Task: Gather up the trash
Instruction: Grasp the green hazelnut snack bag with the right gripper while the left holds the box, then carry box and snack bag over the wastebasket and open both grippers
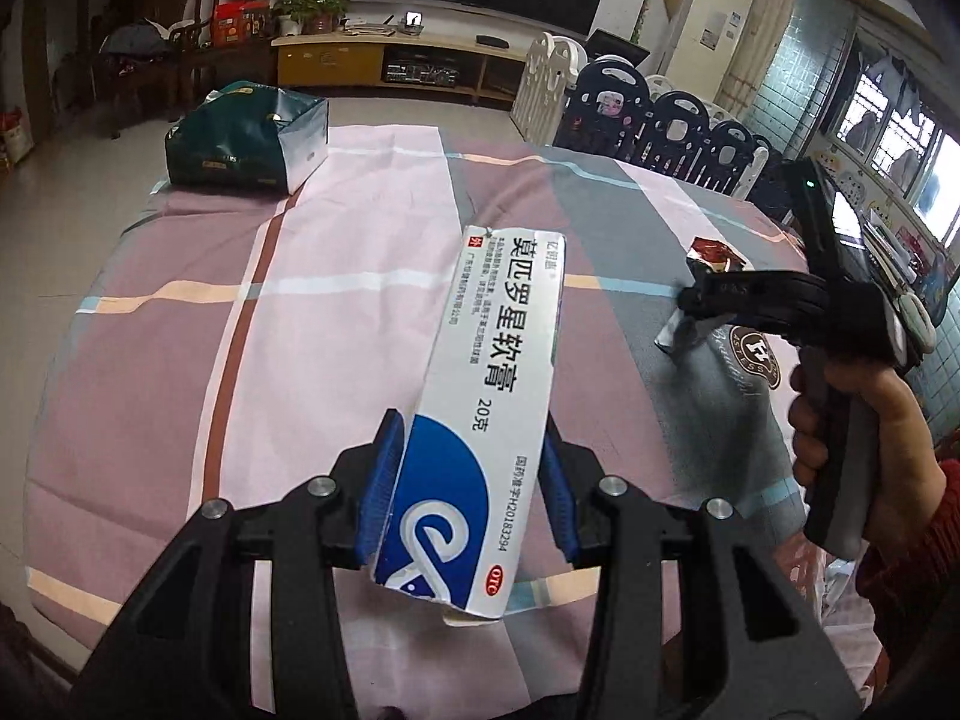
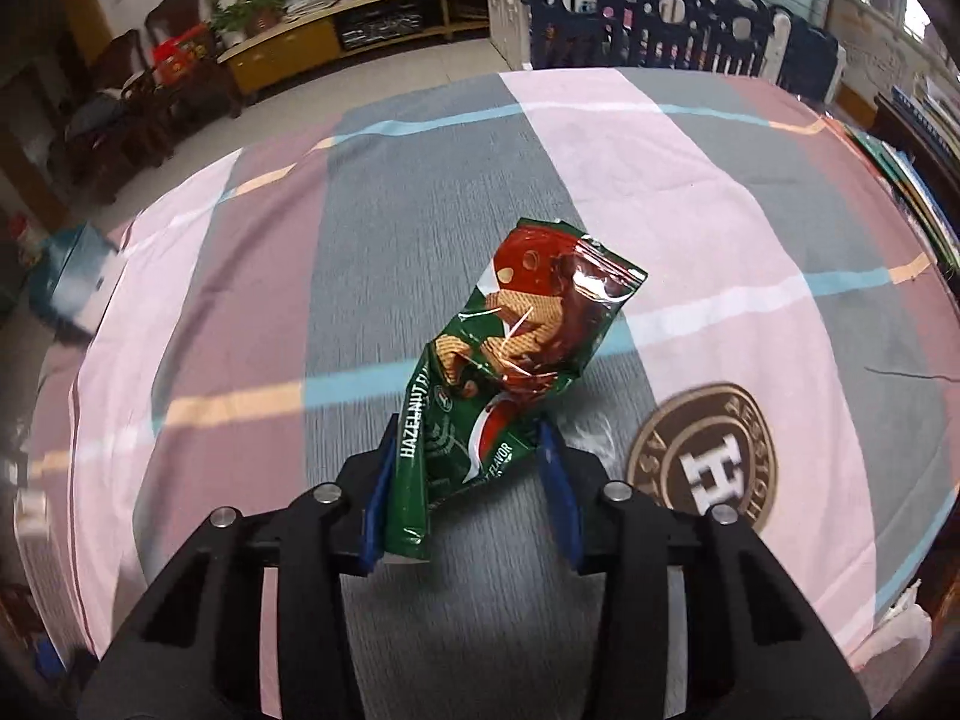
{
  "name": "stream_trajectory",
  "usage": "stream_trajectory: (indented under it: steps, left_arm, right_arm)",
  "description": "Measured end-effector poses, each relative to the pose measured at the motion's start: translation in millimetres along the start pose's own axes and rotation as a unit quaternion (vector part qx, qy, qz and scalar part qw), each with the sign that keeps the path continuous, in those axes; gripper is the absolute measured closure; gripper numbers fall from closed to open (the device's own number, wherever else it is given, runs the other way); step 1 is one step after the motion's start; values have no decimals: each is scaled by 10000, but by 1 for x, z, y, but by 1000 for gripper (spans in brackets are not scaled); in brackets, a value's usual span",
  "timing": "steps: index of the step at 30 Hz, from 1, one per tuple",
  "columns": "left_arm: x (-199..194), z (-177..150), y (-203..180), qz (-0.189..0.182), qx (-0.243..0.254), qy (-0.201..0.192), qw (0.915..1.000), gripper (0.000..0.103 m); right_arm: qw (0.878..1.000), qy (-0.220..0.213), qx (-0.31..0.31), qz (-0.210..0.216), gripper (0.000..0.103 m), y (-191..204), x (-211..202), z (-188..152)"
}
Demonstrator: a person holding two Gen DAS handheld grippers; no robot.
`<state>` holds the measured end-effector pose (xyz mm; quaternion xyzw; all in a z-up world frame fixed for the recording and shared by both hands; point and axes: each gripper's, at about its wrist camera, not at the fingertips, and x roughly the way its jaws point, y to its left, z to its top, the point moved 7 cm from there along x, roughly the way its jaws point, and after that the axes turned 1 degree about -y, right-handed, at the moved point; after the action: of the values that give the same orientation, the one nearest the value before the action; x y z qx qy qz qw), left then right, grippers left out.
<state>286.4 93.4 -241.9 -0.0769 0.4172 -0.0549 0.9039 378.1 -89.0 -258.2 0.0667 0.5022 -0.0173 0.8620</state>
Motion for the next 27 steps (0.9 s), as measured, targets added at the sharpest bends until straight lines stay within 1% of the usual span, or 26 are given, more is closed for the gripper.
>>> stream_trajectory:
  steps: [3,4,5,7,8,11,16,19,23,27]
  left_arm:
    - [-7,1,1,158,17,-85,9998,59]
    - [-11,2,-1,186,3,-51,9998,59]
    - [-17,2,-3,175,-48,-27,9998,59]
    - [-33,4,-16,-13,-114,-92,9999,59]
    - [-43,5,-26,-87,-57,-158,9998,59]
    - [-70,9,-52,-85,188,-362,9991,59]
    - [-117,6,-88,24,457,-668,9967,59]
    - [-143,2,-104,122,611,-812,9947,59]
    - [-179,-5,-126,78,744,-1003,9921,59]
    - [-211,-12,-148,-10,858,-1173,9894,59]
  right_arm:
    - [9995,-157,-130,246,63,-2,-29,-18]
    - [9990,-228,-194,336,64,-2,-42,-24]
    - [9984,-293,-253,404,64,-1,-52,-28]
    - [9962,-515,-401,578,64,-2,-82,-38]
    - [9951,-604,-453,634,64,-3,-94,-41]
    - [9922,-841,-542,746,64,-9,-133,-51]
    - [9875,-1271,-650,674,64,-27,-204,-75]
    - [9854,-1423,-760,549,64,-37,-231,-90]
    - [9831,-1574,-833,423,64,-55,-266,-115]
    - [9820,-1723,-695,343,64,-82,-297,-137]
